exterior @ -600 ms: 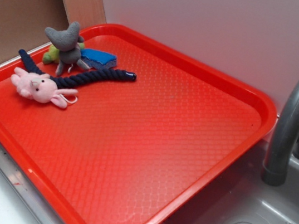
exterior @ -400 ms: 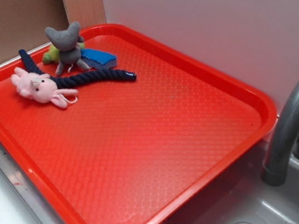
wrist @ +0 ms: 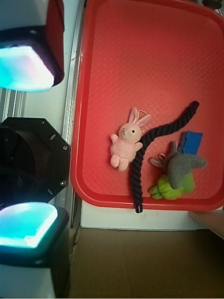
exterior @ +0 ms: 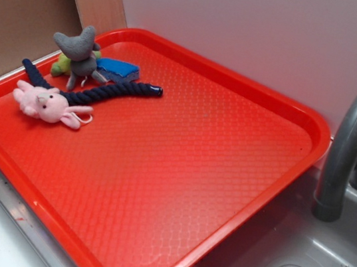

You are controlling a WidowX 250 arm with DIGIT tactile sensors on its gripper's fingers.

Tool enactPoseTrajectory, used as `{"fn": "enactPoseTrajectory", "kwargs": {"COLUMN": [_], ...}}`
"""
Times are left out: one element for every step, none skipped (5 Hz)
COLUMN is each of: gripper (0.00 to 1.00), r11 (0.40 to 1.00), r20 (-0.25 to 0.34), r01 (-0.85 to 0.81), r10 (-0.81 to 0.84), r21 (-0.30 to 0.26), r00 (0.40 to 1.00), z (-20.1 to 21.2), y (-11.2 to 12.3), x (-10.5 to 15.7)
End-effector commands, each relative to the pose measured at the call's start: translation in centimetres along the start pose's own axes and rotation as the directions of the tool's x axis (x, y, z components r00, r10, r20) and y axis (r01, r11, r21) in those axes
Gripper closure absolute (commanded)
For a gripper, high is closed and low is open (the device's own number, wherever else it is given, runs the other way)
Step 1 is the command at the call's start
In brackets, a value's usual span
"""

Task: Grab the gray animal.

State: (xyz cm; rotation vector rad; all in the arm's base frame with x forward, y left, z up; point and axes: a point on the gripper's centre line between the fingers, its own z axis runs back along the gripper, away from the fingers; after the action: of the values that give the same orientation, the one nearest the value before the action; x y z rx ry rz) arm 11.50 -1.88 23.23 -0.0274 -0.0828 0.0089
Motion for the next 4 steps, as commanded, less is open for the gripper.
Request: {"fn": "enactPoseTrajectory", "kwargs": {"gripper": [0.0, 0.0, 0.0, 0.0], "r11": [0.976, 0.938, 0.865, 0.838], "r20": [0.073, 0.072, 0.05, -0.009], "r01": [0.204, 0.335, 0.487, 0.521], "r10": [-0.21, -0.342, -0.495, -0.527], "r21": [0.082, 0.092, 0.119, 0.162], "r00": [0.975, 0.937, 0.867, 0.85], "z": [-2.6, -4.6, -6.5, -10.2], "y": [1.7, 2.1, 2.3, 3.1], "x": [6.1, 8.1, 9.8, 12.7]}}
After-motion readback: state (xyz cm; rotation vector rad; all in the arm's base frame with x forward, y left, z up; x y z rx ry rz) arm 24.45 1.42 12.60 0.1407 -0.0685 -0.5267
